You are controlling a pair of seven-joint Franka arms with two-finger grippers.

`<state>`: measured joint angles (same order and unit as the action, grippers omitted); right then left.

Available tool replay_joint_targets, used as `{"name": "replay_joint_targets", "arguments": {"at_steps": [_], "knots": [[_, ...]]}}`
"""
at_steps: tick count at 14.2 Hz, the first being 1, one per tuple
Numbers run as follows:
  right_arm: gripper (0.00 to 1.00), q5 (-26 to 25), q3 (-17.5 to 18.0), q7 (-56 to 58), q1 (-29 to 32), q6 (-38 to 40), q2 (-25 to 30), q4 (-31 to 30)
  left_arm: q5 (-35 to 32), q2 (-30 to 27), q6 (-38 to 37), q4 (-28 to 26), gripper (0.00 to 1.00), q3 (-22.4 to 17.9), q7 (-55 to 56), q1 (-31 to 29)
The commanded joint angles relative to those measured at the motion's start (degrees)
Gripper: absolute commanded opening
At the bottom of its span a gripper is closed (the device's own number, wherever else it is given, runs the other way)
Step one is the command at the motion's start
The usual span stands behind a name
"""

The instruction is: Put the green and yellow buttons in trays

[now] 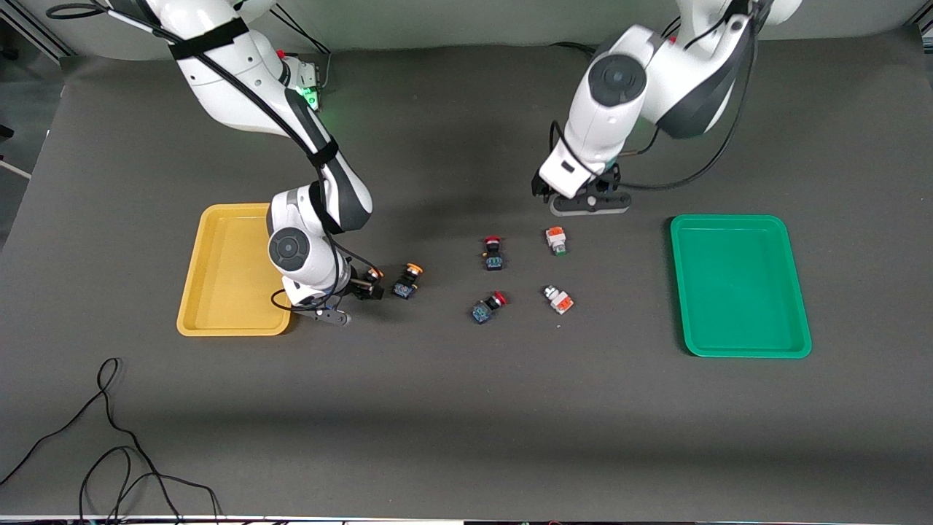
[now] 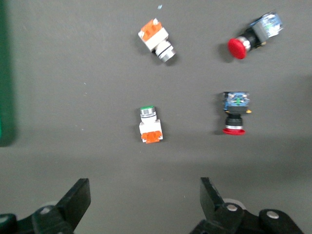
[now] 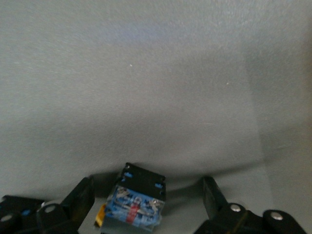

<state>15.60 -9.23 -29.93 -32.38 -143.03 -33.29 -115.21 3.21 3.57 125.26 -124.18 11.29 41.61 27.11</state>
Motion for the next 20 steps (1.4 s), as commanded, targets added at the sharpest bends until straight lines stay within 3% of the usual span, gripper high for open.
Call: {"name": "replay_joint_targets", "arguments": {"at_steps": [1,3,4,6,11,12,13,14,15,17,20], "knots": [[0.49,1.6,-0.2,-0.7,-0.3,0.2,-0.1,1.0,-0.4,6.6,6.2,-0.6,1.00,-0.9,5.7,2.1],[0.06,1.6,-0.2,-0.6,-0.2,0.7,0.5,1.0,-0.9,11.5,11.0,-0.7,1.00,-1.0,6.7,2.2],[0.00,1.6,-0.3,-0.6,-0.1,1.6,1.2,1.0,-2.1,13.8,13.4,-0.9,1.00,-1.0,6.8,2.1],[0.00,1.7,-0.8,0.2,0.5,6.2,3.3,2.3,-3.5,17.1,18.6,-2.3,1.00,-1.1,7.0,2.0],[0.00,1.6,-7.6,14.5,6.0,32.3,13.8,7.7,-3.7,20.2,21.0,-2.7,0.99,-1.4,7.1,2.0],[0.00,1.6,-10.8,20.3,6.4,35.1,15.5,7.3,-3.7,20.4,21.2,-2.7,0.84,-1.4,7.1,2.0],[0.00,1.6,-14.7,26.6,6.4,36.6,16.7,6.2,-3.7,20.2,21.1,-2.7,0.59,-1.4,7.1,1.8],[0.00,1.7,-18.9,32.7,6.4,36.6,17.1,4.4,-3.7,20.3,21.1,-2.7,0.46,-1.4,7.2,1.9],[0.00,2.2,-22.0,38.0,6.4,36.1,17.0,2.6,-3.7,20.3,21.1,-2.6,0.40,-1.4,7.2,1.9],[0.00,4.1,-26.0,42.5,6.4,32.9,16.2,-1.0,-3.7,20.2,20.4,-2.3,0.39,-1.4,7.1,1.5],[0.00,4.5,-26.4,46.0,7.1,22.1,13.2,-7.1,-3.7,17.6,16.9,-0.6,0.39,-1.7,6.6,1.0]]}}
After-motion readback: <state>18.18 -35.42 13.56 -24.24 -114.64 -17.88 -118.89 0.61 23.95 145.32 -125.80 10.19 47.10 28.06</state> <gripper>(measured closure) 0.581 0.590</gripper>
